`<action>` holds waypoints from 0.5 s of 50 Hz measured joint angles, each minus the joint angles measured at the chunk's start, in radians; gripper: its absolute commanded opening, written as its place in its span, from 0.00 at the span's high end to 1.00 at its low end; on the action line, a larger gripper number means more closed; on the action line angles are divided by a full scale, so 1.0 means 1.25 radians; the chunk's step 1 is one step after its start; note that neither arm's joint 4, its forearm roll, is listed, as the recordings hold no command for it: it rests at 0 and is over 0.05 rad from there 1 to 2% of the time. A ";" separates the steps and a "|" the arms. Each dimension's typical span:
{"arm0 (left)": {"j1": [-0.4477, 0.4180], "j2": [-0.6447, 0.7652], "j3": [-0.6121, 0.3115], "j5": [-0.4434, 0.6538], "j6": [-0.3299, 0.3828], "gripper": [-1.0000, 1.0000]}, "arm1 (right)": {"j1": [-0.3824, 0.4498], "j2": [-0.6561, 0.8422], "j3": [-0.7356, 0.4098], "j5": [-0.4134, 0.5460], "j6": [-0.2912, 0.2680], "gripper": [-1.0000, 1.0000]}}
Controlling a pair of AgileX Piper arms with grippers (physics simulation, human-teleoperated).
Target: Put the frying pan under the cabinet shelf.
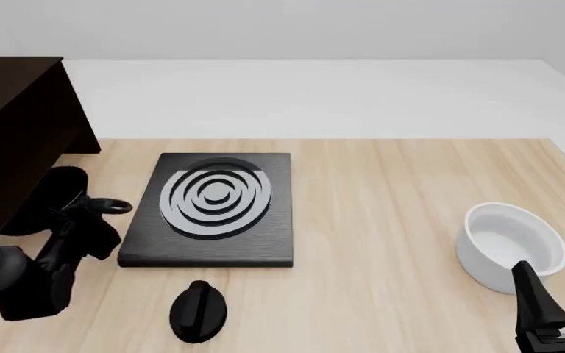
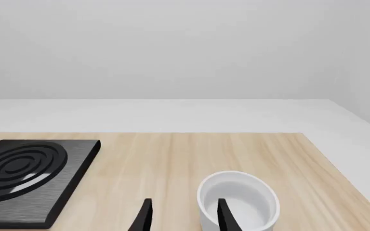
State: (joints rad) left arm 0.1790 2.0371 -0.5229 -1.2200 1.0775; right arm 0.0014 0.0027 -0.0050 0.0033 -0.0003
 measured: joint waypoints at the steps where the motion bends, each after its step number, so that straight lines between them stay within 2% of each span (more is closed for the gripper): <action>1: 0.001 0.003 -0.002 0.000 0.001 1.00 | 0.000 0.000 0.000 0.000 0.000 0.00; 25: 0.008 0.050 -0.037 0.000 0.004 1.00 | 0.000 0.000 0.000 0.000 0.000 0.00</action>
State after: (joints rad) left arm 0.1890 2.0991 -0.5692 -1.2201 1.0823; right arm 0.0014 0.0027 -0.0050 0.0033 -0.0002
